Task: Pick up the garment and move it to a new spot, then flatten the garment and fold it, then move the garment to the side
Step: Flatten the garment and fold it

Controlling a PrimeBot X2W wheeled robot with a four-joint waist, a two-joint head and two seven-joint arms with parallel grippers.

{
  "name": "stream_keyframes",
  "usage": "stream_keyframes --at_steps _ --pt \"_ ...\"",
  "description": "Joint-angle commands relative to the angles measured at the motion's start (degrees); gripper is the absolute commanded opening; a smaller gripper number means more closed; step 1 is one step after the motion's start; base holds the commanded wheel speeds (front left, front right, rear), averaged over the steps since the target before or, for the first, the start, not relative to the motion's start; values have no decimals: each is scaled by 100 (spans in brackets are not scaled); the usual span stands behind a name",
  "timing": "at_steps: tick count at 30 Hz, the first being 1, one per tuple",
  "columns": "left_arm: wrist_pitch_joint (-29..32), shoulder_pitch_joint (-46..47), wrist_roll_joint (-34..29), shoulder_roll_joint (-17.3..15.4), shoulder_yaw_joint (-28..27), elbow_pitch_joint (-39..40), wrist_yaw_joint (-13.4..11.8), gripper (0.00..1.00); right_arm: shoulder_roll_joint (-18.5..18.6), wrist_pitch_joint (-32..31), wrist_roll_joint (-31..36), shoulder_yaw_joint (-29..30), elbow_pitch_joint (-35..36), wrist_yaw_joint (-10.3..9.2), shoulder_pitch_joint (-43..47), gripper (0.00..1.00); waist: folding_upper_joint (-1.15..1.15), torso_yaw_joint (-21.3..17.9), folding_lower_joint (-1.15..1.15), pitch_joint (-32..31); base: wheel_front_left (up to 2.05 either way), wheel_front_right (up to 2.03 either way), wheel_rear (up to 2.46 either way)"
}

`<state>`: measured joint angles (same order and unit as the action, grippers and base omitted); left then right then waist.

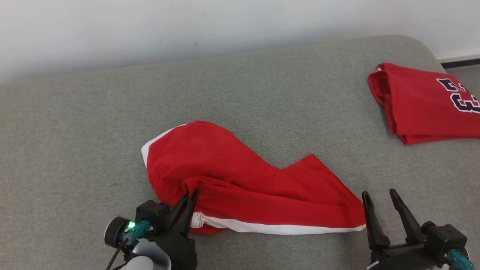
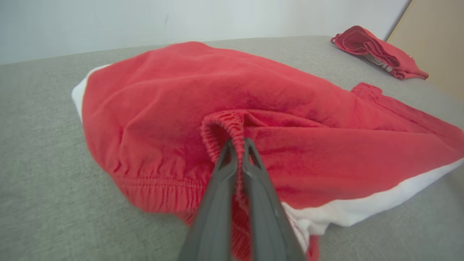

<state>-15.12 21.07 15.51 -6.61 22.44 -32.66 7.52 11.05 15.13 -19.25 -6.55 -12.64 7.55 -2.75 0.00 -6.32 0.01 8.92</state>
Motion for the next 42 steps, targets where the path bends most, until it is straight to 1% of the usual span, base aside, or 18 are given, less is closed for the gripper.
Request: stream_keyframes --at_steps 1,5,6,7,8,9,10,18,22,27,28,30,31,32,36,42 --pt "0 65 -33 5 -9 -82 -11 0 -14 -2 -50 11 -9 -16 -66 100 0 -65 -1 71 0 0 0" --pt "0 84 -115 33 85 -378 -11 0 -44 -2 -39 39 -30 -16 -64 100 0 -73 -1 102 0 0 0" --pt "-1 72 -134 43 93 -399 -11 9 -53 -2 -31 41 -33 -16 -66 100 0 -65 -1 98 0 0 0" --pt "0 47 -140 58 89 -400 -11 31 -58 -1 -26 55 -33 -16 -67 100 0 -44 -1 84 0 0 0" --pt "-1 12 -143 76 50 -353 -11 47 -60 -2 -22 62 -36 -16 -63 100 0 -21 -1 65 0 0 0" --pt "-1 -35 -155 88 10 -289 -11 98 -66 -1 -18 68 -37 -16 -53 100 0 5 -1 42 0 0 0" --pt "0 -87 -162 104 -39 -220 -11 100 -69 -2 -14 67 -38 -16 -37 100 0 33 -1 12 0 0 0" --pt "-1 -889 -254 230 -461 591 -26 100 -90 -1 28 75 -27 -16 160 100 0 322 -1 -263 0 0 0" --pt "0 -1352 -297 281 -718 1153 -37 100 -83 -2 47 88 4 -16 236 100 0 479 -1 -378 0 0 0" --pt "-1 -1752 -461 309 -1151 1884 -138 100 -48 -2 63 82 40 -16 307 100 0 626 -1 -499 0 0 0" --pt "-1 -1752 -461 309 -1151 1884 -138 100 -48 -2 63 82 40 -16 307 100 0 626 -1 -499 0 0 0" --pt "-1 -1860 -509 317 -1390 2175 -189 100 -38 -1 73 72 56 -16 329 100 0 660 -1 -561 0 0 0" --pt "0 -1970 -624 316 -1650 2441 -257 100 -39 -2 88 55 83 -16 370 100 0 676 -1 -622 0 0 0" --pt "0 -1970 -624 316 -1650 2441 -257 100 -39 -2 88 55 83 -16 370 100 0 676 -1 -622 0 0 0" --pt "-1 -2199 -800 312 -2112 2808 -348 100 -20 -2 136 3 148 -16 421 100 0 665 -1 -748 0 0 0" --pt "0 -2525 -962 315 -2620 3088 -486 100 39 -2 226 -42 292 -16 558 100 0 604 -1 -899 0 0 0"
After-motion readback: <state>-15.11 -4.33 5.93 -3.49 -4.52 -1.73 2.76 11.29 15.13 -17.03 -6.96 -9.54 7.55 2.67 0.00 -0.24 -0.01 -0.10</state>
